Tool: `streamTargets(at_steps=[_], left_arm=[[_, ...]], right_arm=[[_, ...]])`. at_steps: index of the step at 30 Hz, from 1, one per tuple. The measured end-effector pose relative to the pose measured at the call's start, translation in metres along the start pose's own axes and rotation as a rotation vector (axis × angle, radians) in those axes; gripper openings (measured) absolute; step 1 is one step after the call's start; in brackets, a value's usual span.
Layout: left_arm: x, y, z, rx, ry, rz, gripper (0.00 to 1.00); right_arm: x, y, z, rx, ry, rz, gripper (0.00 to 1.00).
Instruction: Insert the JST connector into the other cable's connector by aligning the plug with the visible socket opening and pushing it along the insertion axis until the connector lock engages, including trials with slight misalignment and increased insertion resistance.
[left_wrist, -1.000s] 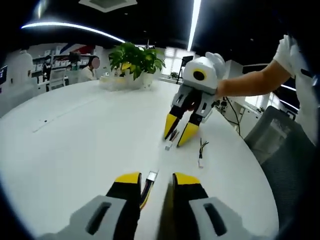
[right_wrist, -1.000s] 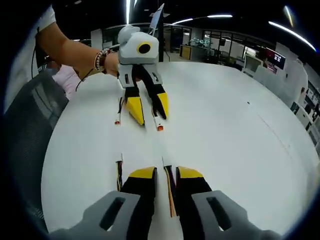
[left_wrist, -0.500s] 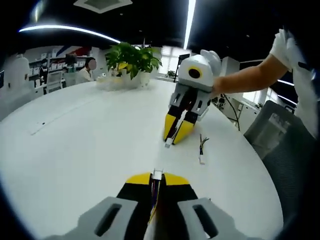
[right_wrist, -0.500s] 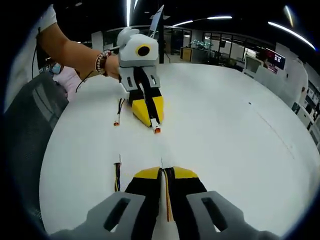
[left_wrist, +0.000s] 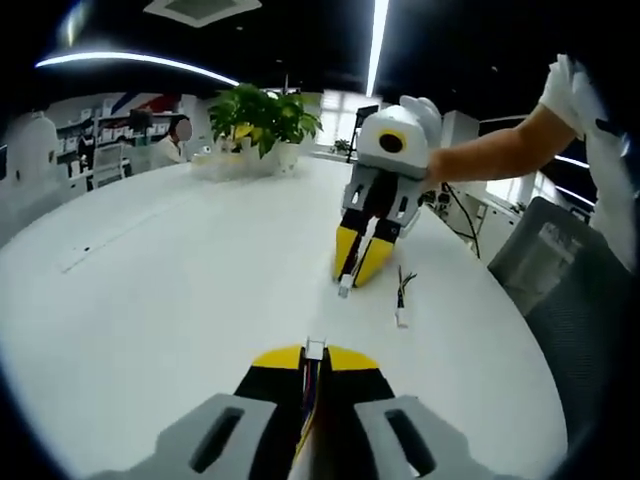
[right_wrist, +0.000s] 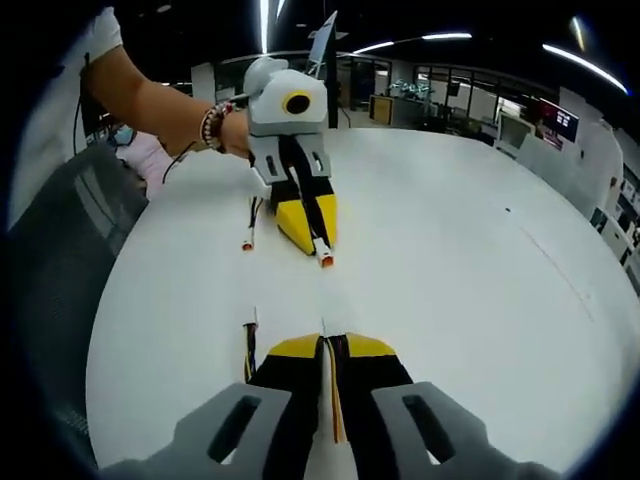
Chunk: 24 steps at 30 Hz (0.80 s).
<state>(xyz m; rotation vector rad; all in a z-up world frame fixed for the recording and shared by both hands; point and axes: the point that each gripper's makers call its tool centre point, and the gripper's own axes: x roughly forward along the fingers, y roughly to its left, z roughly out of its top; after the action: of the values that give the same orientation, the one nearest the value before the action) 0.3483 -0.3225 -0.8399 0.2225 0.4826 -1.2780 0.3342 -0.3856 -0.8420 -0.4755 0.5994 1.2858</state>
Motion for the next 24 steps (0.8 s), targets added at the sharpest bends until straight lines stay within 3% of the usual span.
streamTargets(at_steps=[3,7,11,15,24], left_arm=[[-0.007,-0.004,0.008,-0.008,-0.026,-0.011,0.00],[-0.017,-0.012,0.017,0.045,-0.021,-0.002,0.00],[-0.027,-0.023,0.024,0.048,-0.023,-0.001,0.00],[-0.038,-0.037,0.021,0.066,0.016,0.004,0.00],[-0.065,-0.070,0.021,0.040,0.018,0.016,0.00]], right_arm=[[-0.006,0.002,0.008,-0.009,-0.013,0.009,0.04],[-0.012,0.003,0.023,-0.040,-0.047,0.019,0.04],[-0.016,0.009,0.033,-0.073,-0.059,0.022,0.04],[-0.021,0.027,0.046,-0.101,-0.066,0.027,0.04],[-0.022,0.069,0.068,-0.146,-0.089,0.050,0.04]])
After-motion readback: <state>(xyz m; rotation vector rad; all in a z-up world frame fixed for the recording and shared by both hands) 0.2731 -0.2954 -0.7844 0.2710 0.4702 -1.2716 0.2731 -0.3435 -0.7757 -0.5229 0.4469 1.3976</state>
